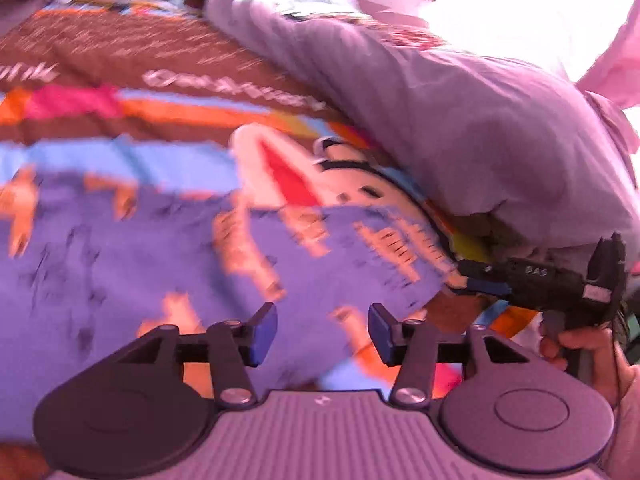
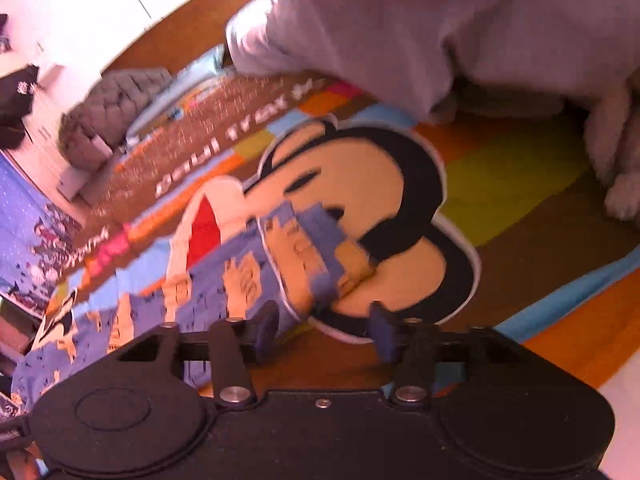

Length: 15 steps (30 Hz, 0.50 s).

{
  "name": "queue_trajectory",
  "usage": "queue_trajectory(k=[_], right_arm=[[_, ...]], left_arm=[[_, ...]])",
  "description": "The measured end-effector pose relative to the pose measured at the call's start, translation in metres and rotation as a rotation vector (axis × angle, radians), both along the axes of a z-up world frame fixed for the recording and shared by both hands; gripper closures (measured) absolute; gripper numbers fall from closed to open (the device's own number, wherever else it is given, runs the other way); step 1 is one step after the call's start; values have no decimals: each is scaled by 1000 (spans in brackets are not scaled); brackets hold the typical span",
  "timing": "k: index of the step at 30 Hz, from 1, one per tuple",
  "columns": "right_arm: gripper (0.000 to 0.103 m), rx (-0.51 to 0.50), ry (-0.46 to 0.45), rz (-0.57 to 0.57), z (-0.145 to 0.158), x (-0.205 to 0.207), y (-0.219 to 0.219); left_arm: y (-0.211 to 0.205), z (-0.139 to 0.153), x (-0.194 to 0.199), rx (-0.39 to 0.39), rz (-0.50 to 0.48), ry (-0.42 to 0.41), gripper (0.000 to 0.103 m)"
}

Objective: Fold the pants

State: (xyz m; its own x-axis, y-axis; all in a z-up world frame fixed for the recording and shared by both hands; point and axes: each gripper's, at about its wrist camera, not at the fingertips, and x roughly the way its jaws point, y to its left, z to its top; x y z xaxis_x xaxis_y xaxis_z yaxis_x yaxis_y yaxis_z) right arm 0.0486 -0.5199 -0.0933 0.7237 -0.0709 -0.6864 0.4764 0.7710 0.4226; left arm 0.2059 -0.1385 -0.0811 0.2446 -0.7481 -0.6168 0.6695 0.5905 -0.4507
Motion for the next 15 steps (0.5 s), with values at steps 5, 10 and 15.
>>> queue_trajectory(k=[5, 10, 15], right_arm=[[48, 29, -90, -39, -2, -8, -13], [66, 36, -35, 24, -10, 11, -16], [73, -7, -17, 73, -9, 22, -22]], left_arm=[[-66, 28, 20, 9, -67, -78, 33], [-169, 20, 45, 106, -219, -159, 33], [-231, -8, 63, 221, -285, -128, 33]])
